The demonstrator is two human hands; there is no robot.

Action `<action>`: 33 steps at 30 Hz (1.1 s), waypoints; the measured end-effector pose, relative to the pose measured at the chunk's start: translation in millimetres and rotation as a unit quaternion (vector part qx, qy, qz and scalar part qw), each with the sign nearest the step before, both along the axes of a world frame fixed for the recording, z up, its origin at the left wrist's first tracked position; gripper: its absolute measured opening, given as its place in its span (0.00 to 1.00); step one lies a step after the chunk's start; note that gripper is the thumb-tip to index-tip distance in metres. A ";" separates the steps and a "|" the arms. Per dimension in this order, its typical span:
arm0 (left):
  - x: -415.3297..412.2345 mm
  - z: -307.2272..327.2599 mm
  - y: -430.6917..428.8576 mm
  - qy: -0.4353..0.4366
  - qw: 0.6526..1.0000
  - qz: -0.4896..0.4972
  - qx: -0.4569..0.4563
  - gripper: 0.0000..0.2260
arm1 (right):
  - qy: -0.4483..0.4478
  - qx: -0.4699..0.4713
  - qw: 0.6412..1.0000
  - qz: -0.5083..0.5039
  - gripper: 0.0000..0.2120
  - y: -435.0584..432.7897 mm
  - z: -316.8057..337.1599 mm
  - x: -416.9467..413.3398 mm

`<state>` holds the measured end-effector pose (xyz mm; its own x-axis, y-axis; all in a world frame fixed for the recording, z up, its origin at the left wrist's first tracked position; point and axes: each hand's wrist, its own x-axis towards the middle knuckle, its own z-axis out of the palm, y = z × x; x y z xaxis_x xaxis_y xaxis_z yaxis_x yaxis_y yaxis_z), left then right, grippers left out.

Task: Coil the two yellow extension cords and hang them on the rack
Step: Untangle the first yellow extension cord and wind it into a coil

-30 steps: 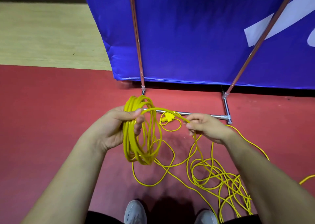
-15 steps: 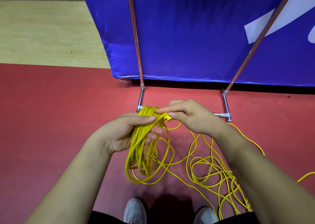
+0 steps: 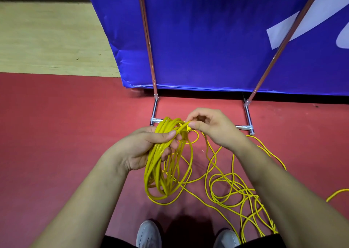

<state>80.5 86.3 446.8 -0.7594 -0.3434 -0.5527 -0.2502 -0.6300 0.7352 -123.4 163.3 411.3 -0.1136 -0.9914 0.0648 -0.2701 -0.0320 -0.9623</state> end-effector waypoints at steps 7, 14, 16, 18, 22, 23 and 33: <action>-2.9 3.7 2.0 0.038 0.998 0.003 0.053 0.09 | -0.023 -0.024 0.998 -0.044 0.05 -9.3 -6.9 5.2; -0.7 -0.5 0.2 0.048 0.998 0.008 0.026 0.03 | -0.017 -0.017 0.997 -0.071 0.05 -13.0 -20.4 -1.4; 1.3 1.8 -1.6 0.039 0.998 0.043 0.033 0.03 | 0.019 0.012 0.998 -0.060 0.05 -12.6 -26.1 -4.5; 4.4 5.3 -5.0 0.040 0.995 0.074 0.049 0.05 | 0.094 0.044 0.993 -0.053 0.07 -10.7 -36.3 -11.0; 9.0 7.5 -7.3 0.107 0.990 0.074 0.050 0.15 | 0.142 0.088 0.984 -0.054 0.08 -7.5 -71.2 -21.1; 10.6 5.9 -8.7 0.137 0.986 0.071 0.056 0.19 | 0.164 0.114 0.979 -0.051 0.08 -6.8 -86.5 -24.3; 9.5 8.2 -28.7 0.209 0.956 0.204 0.012 0.08 | 0.113 0.339 0.930 -0.083 0.08 14.9 -158.6 -24.7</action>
<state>90.0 57.6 455.0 -0.7206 -0.6496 -0.2426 0.3327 -0.6308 0.7009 -148.1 178.2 252.7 -0.3285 -0.7828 -0.5286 -0.4141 0.6223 -0.6642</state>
